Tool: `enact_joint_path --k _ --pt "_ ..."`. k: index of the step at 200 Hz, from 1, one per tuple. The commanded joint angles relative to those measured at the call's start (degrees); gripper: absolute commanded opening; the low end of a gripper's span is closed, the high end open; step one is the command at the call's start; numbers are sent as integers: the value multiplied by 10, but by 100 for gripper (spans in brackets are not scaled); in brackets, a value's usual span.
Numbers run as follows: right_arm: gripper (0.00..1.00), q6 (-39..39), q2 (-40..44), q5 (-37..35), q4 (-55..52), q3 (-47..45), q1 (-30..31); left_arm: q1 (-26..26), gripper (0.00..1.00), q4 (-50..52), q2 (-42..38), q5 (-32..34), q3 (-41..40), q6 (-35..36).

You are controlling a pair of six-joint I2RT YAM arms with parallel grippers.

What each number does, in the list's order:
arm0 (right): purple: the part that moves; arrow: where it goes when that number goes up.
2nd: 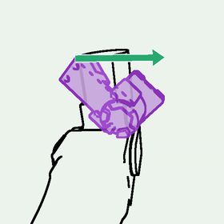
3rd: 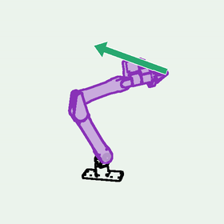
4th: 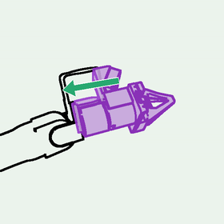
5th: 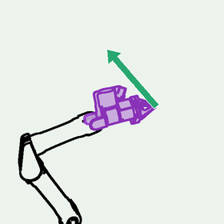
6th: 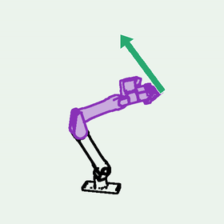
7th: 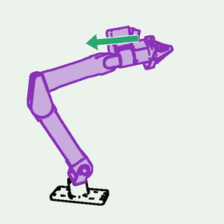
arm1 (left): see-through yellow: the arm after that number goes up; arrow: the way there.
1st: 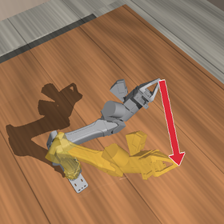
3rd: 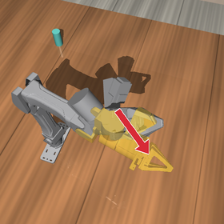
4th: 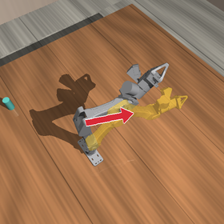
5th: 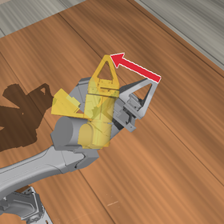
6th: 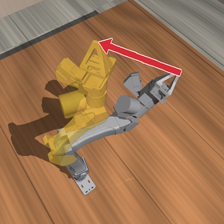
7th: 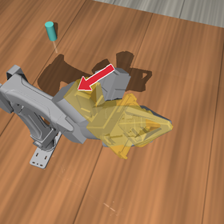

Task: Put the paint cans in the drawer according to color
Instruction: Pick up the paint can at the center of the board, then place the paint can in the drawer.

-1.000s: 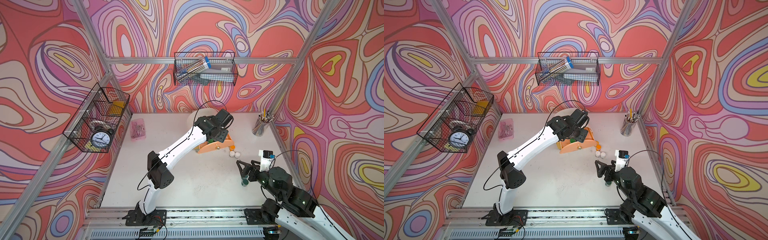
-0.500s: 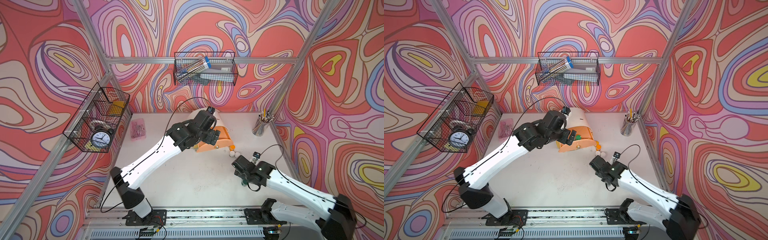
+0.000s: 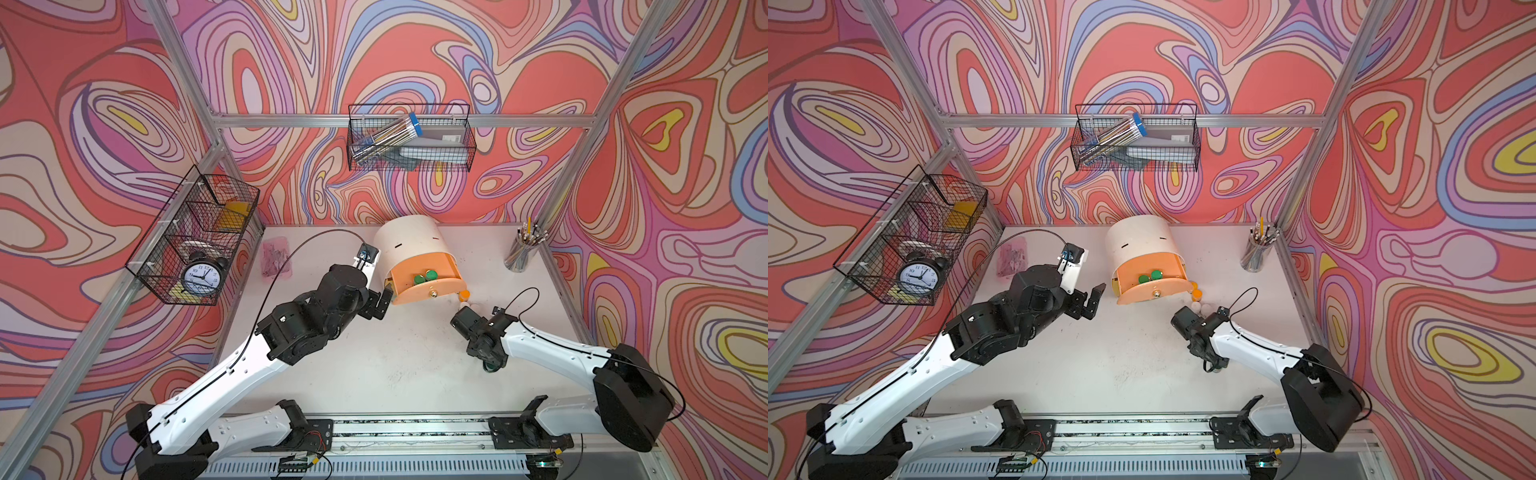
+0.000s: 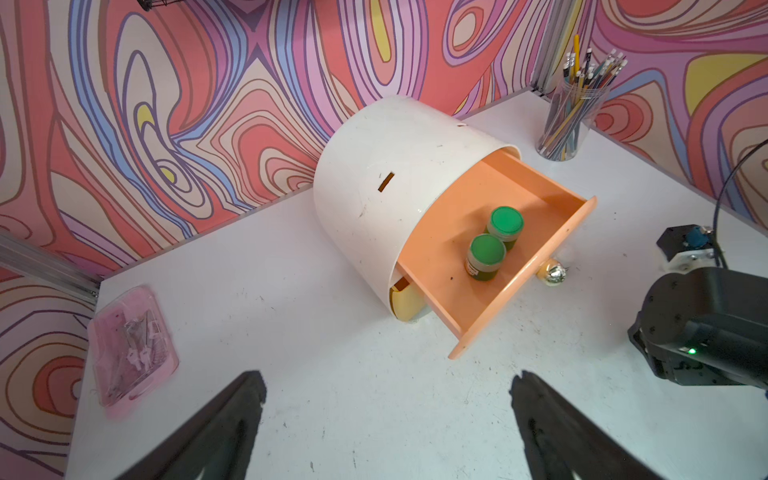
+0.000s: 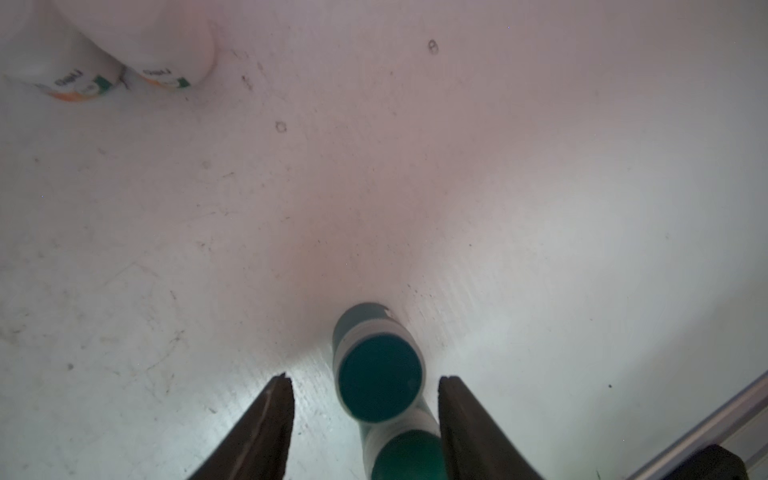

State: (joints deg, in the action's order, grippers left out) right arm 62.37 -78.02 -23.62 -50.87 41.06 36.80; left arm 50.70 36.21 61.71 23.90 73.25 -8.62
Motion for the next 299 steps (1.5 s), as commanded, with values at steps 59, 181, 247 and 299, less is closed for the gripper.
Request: enact_joint_path --k 59,181,247,299 --pt "26 -21 -9 -2 66 -25 -39 1 99 -56 -18 45 -49 43" --pt "9 -221 128 -49 -89 347 -38 1 99 -101 -44 101 -85 60" --pt "13 -284 15 143 40 469 -38 1 99 -119 -59 120 -100 68" --pt "15 -286 -63 151 58 485 -38 1 99 -109 -52 108 -96 59"
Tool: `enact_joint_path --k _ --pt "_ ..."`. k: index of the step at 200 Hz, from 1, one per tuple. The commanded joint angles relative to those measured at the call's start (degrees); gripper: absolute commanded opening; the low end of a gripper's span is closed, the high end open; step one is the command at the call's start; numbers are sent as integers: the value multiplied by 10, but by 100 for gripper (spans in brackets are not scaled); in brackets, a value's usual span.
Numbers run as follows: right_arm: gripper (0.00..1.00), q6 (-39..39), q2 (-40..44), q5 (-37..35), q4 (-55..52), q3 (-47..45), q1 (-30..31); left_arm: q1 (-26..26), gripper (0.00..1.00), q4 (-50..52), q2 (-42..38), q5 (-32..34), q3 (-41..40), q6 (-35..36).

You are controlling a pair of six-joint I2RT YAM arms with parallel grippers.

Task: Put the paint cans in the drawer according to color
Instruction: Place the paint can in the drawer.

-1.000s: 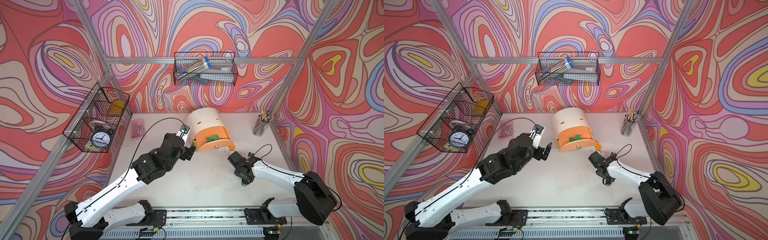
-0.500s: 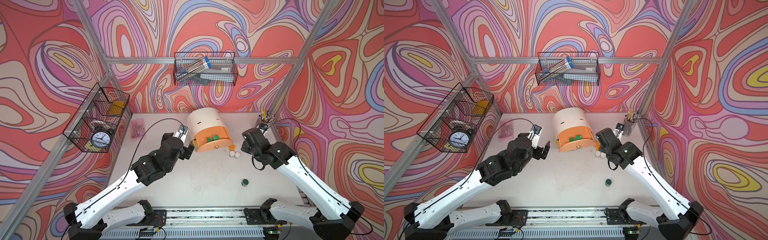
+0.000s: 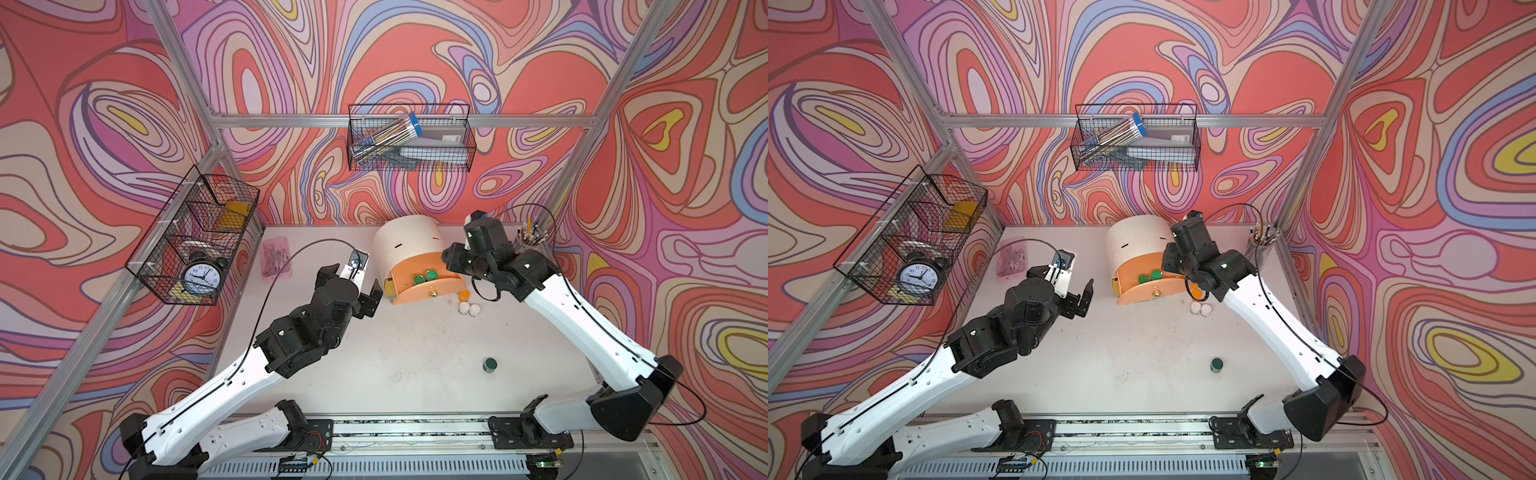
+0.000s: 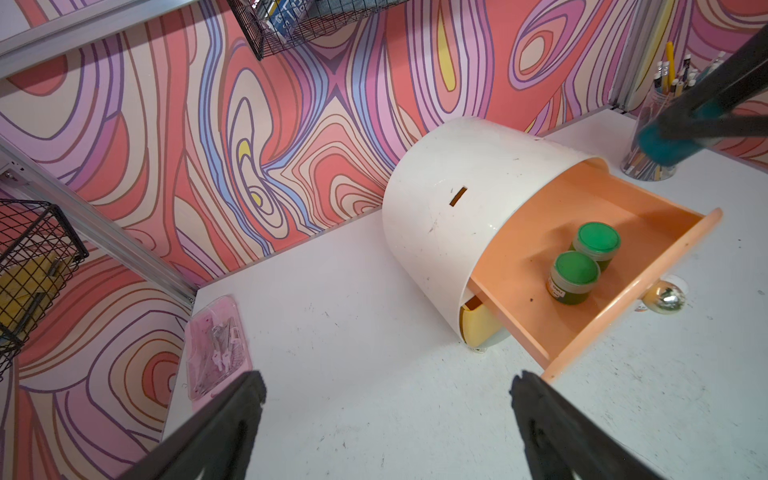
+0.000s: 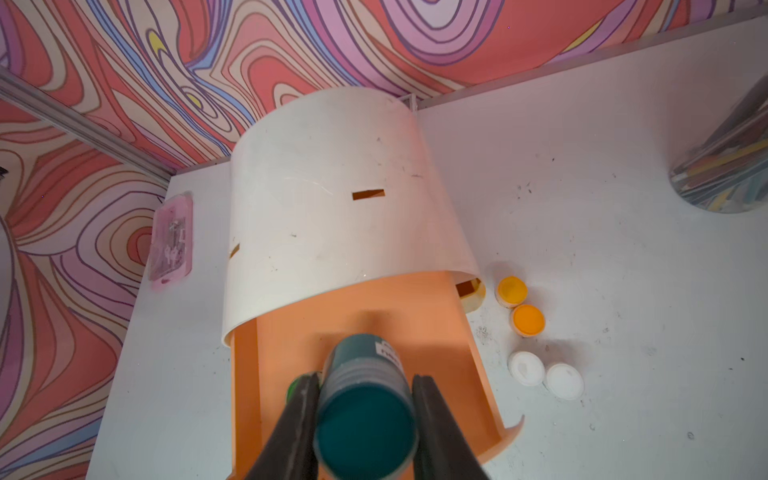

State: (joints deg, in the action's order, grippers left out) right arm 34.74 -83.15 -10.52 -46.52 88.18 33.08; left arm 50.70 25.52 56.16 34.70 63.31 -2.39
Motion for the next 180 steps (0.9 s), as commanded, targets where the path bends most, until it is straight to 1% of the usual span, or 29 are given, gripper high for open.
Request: enact_joint_path --k 1,7,16,54,74,105,117,138,158,180 --pt "15 -10 -13 20 14 13 -1 0 99 -3 4 0 4 -4" --pt "16 -8 -17 19 17 10 -1 0 99 -2 5 -2 4 -5" --pt "20 -9 -25 18 20 5 -1 1 99 0 8 -4 6 -6" --pt "49 -14 -53 2 22 8 -1 1 99 9 11 -7 12 -12" --pt "56 -17 -55 -9 19 13 -1 1 99 9 6 -5 11 -12" --pt "57 -15 -29 -40 -3 13 -1 1 99 10 5 -4 11 -13" --pt "57 -11 -3 -54 -19 8 -1 1 99 11 4 -4 11 -13" --pt "57 2 55 -99 -52 -11 -1 0 99 12 1 -6 12 -14" --pt "56 26 114 -146 -92 -51 -1 1 99 12 -2 -11 12 -17" --pt "56 77 168 -179 -152 -113 -1 1 99 13 -6 -16 12 -20"
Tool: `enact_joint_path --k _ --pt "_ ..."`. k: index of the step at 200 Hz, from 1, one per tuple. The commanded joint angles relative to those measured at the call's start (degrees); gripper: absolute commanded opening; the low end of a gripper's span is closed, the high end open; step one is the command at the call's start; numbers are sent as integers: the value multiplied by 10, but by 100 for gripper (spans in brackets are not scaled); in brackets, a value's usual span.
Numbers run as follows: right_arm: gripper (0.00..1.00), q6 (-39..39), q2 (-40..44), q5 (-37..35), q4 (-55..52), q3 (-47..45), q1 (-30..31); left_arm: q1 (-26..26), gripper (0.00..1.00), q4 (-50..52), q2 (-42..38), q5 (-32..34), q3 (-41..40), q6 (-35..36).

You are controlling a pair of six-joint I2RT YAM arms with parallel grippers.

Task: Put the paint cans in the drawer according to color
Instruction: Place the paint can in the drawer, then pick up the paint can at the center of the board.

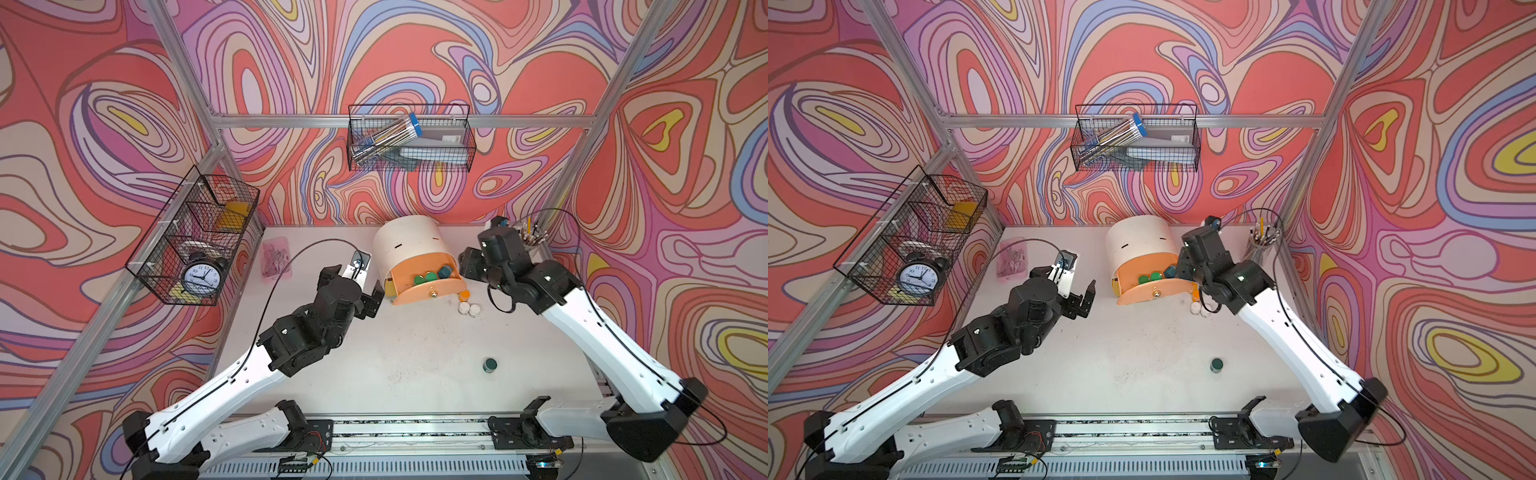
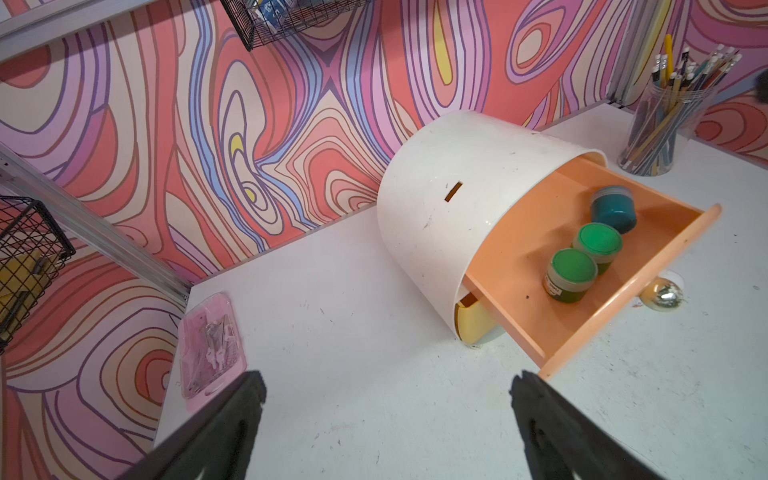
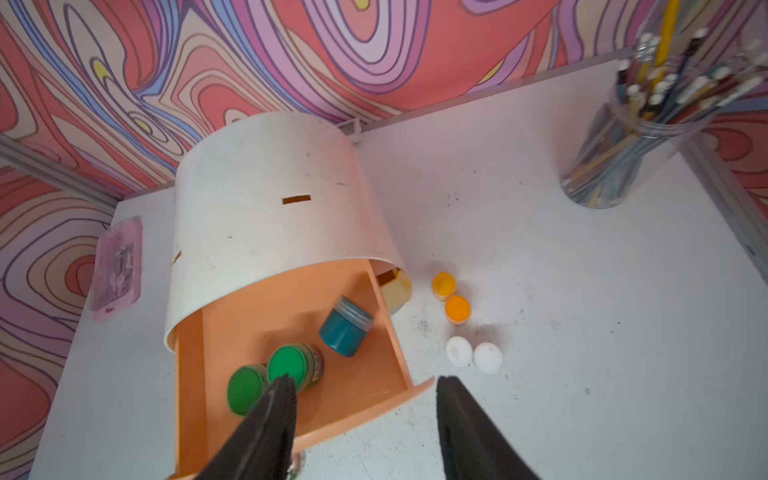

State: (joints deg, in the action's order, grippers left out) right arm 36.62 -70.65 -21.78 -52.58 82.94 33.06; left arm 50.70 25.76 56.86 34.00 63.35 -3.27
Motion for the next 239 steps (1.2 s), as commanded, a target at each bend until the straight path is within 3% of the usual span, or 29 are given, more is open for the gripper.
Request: enact_joint_path --k 1,23,50,64,131,176,239 --pt "56 62 45 -68 -93 -64 -1 1 99 11 -13 -9 12 -12" --pt "56 133 84 -67 -146 -148 -1 1 99 8 -15 -10 11 -12" --pt "55 206 103 20 -171 -253 -1 1 99 10 -14 -11 11 -12" --pt "55 225 109 67 -161 -301 -1 0 99 10 -14 -11 11 -12" --pt "55 262 121 161 -61 -474 -1 1 99 9 -12 -9 9 -11" --pt "55 249 96 161 10 -515 -1 1 99 7 -9 -5 8 -9" --pt "53 224 50 99 35 -502 -1 1 99 10 -4 -6 10 -7"
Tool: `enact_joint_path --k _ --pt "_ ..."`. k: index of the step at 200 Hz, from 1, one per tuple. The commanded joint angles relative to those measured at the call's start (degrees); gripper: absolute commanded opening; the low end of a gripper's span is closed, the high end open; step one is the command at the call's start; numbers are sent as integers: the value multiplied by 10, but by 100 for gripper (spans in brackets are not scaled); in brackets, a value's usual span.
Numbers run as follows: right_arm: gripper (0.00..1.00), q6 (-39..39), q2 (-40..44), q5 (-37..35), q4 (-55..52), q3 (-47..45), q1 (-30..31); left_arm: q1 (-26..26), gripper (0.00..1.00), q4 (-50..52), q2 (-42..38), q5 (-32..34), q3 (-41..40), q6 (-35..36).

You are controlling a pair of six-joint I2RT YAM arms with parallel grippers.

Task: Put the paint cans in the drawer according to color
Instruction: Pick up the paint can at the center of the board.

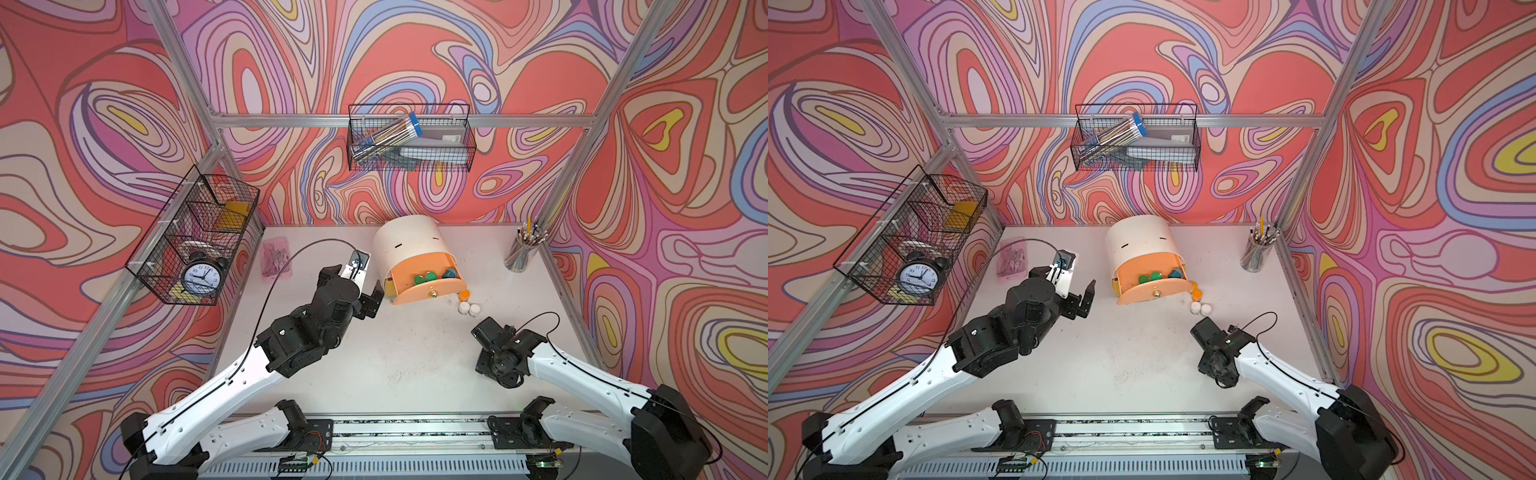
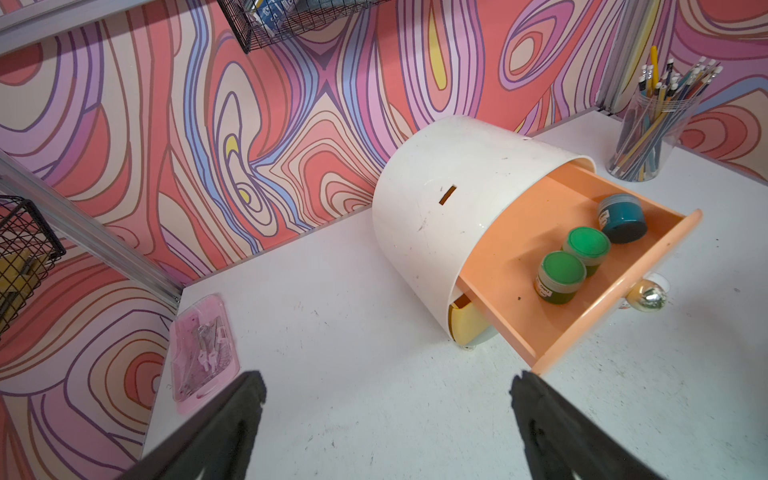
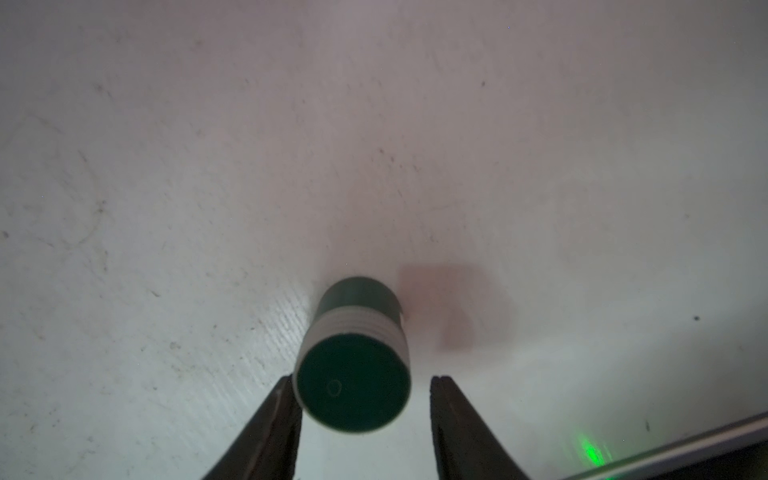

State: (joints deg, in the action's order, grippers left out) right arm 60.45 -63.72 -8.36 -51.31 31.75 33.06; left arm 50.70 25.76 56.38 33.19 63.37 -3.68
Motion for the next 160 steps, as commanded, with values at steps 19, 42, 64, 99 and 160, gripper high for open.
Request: enact_joint_path --k 19,42,64,99,160 --pt "53 -12 -47 -45 21 23 -2 1 99 10 -1 1 9 -3" --pt "47 -5 -64 -55 25 31 -2 1 99 10 -3 1 9 -3" --pt "35 -7 -66 -68 31 33 -2 0 99 11 -4 1 10 -3" --pt "29 -17 -60 -82 14 54 -2 0 99 12 -5 -1 10 -4" --pt "29 -110 11 -188 -82 294 -1 1 99 6 -9 -5 6 -9"
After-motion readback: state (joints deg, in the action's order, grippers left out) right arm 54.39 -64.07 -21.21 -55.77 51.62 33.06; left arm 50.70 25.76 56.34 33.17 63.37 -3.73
